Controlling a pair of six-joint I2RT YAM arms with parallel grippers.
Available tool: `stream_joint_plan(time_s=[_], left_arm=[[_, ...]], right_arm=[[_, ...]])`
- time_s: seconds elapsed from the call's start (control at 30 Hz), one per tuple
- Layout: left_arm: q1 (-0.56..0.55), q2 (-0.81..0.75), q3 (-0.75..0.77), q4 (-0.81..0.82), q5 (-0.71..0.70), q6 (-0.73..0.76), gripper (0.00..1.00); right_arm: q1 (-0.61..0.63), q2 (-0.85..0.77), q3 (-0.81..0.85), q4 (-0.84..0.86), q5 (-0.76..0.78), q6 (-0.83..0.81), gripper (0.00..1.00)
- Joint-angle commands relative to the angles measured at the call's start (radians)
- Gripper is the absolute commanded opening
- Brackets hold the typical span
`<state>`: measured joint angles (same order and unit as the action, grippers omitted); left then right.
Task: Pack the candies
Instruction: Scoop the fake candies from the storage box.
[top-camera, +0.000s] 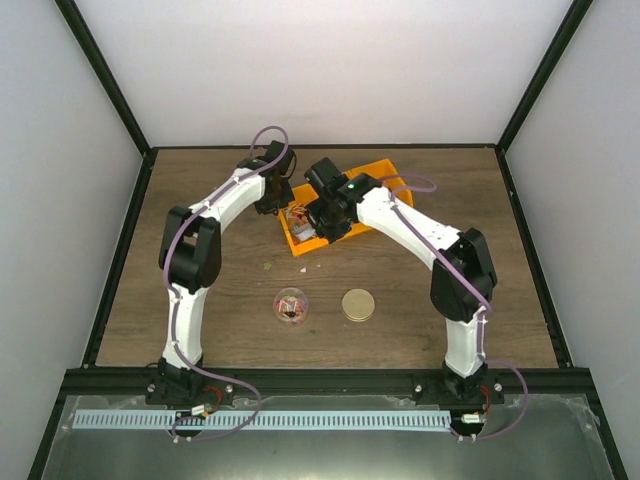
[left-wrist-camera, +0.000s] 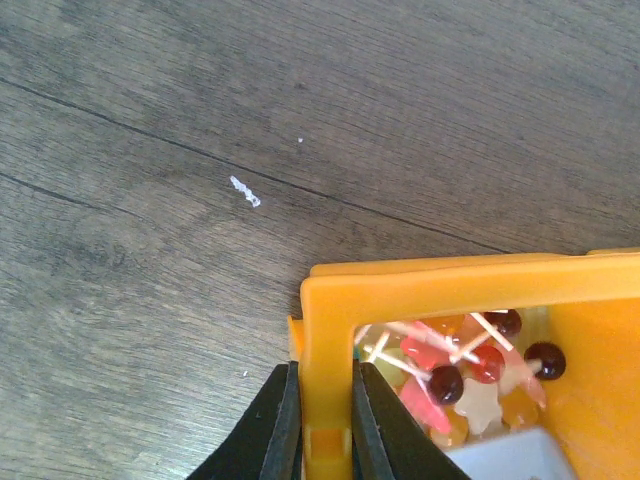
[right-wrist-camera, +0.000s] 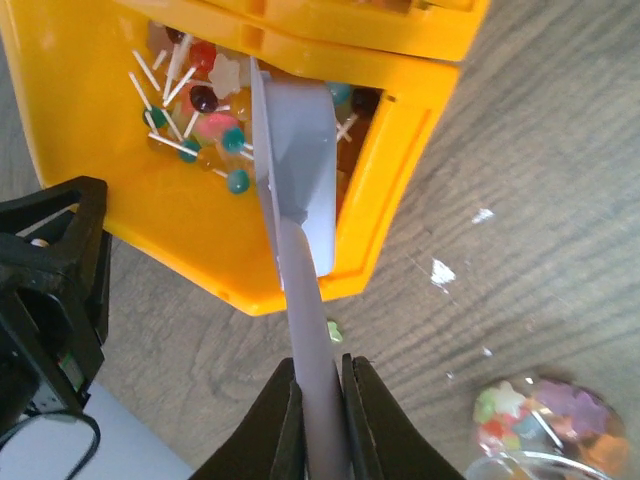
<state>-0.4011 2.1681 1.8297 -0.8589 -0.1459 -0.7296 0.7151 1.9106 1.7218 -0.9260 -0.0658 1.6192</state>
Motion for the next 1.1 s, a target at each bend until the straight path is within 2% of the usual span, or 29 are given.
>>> stream_joint_plan(time_s=[0.0, 0.27, 0.33, 0.5, 0.53, 0.6, 0.67, 0.77, 0.9, 1.07], left_arm=[[-0.005, 0.016, -0.028, -0.050, 0.042, 0.026, 0.04], [-0.005, 0.027, -0.018, -0.078, 0.036, 0.112, 0.04], [-0.004, 0.021, -0.017, -0.076, 0.029, 0.113, 0.04], [-0.002, 0.027, 0.005, -0.074, 0.045, 0.098, 0.04], [-0.003, 0.028, 0.009, -0.074, 0.049, 0.096, 0.04], [-0.002, 0.027, 0.018, -0.080, 0.038, 0.089, 0.04], [-0.002, 0.026, 0.022, -0.087, 0.023, 0.086, 0.04], [-0.001, 0.031, 0.020, -0.088, 0.021, 0.076, 0.04], [-0.001, 0.041, 0.024, -0.085, 0.032, 0.066, 0.04], [-0.001, 0.045, 0.036, -0.092, 0.030, 0.065, 0.04]], right_arm=[[-0.011, 0.106, 0.004, -0.045, 0.025, -0.005, 0.01], [-0.051, 0.128, -0.128, 0.256, -0.051, -0.117, 0.01], [-0.051, 0.078, -0.231, 0.387, -0.077, -0.145, 0.01], [-0.058, -0.080, -0.604, 0.894, -0.162, -0.135, 0.01], [-0.061, -0.095, -0.630, 0.901, -0.158, -0.109, 0.01], [-0.060, -0.097, -0.571, 0.724, -0.111, -0.086, 0.01], [-0.060, -0.076, -0.444, 0.498, -0.060, -0.085, 0.01], [-0.057, -0.053, -0.278, 0.266, -0.046, -0.074, 0.01], [-0.030, -0.063, -0.187, 0.126, -0.036, -0.061, 0.01], [-0.013, -0.090, -0.235, 0.093, -0.052, -0.052, 0.01]])
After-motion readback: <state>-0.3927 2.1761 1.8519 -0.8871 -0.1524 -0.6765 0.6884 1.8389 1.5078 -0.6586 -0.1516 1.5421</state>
